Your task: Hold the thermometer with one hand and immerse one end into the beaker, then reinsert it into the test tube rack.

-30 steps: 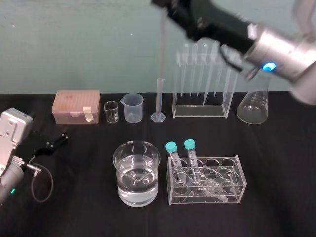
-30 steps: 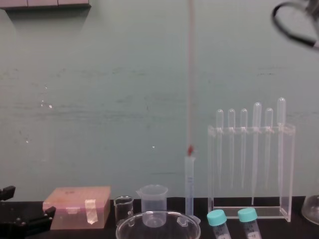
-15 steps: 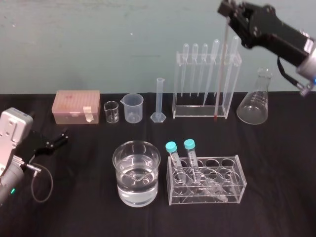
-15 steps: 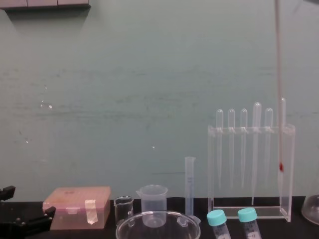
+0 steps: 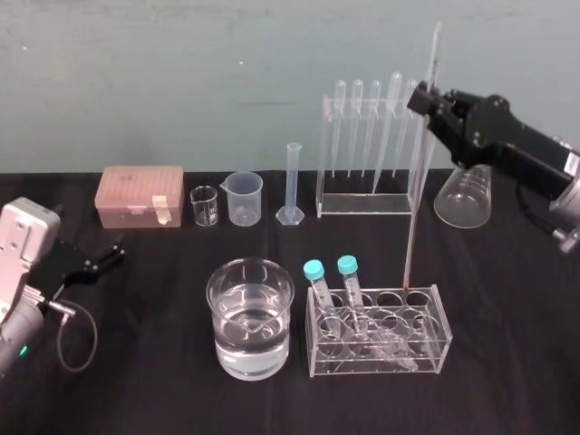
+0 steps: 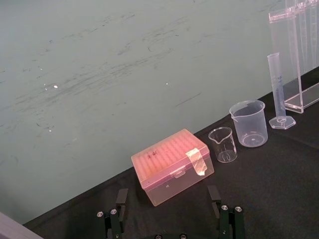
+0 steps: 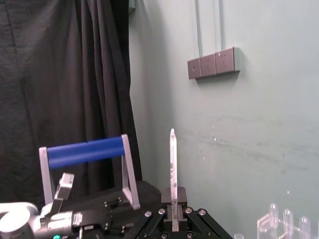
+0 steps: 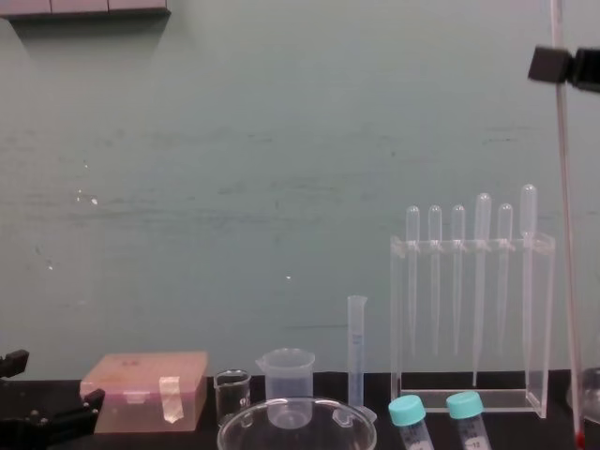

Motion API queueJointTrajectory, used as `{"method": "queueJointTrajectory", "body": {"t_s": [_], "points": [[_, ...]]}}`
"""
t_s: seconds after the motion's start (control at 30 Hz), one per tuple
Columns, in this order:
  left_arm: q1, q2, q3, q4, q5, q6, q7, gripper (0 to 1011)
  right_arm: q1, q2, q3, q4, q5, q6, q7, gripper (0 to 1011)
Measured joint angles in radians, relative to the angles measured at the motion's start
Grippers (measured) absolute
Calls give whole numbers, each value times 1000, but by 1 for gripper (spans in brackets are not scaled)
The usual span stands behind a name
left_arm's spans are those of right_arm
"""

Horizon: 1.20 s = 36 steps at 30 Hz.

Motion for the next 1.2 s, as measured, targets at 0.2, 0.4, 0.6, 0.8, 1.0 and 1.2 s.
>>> {"method": "queueJointTrajectory", "body": {"t_s": [0.2,0.4,0.6,0.8,1.0,1.2], "points": [[0,0,0,0,0,0,0,1008,0,-13,-20,28,-26,-5,22,58],[0,0,0,0,0,0,0,1008,20,-43,-38,70,-47,-14,40,58],[0,0,0,0,0,0,0,1008,44,-73,-57,108,-66,-28,65,58],[0,0,0,0,0,0,0,1008,59,-86,-76,138,-96,-32,78,58],[0,0,0,0,0,0,0,1008,67,-96,-90,167,-118,-30,84,58],[0,0,0,0,0,0,0,1008,69,-106,-101,191,-137,-30,87,58]]}}
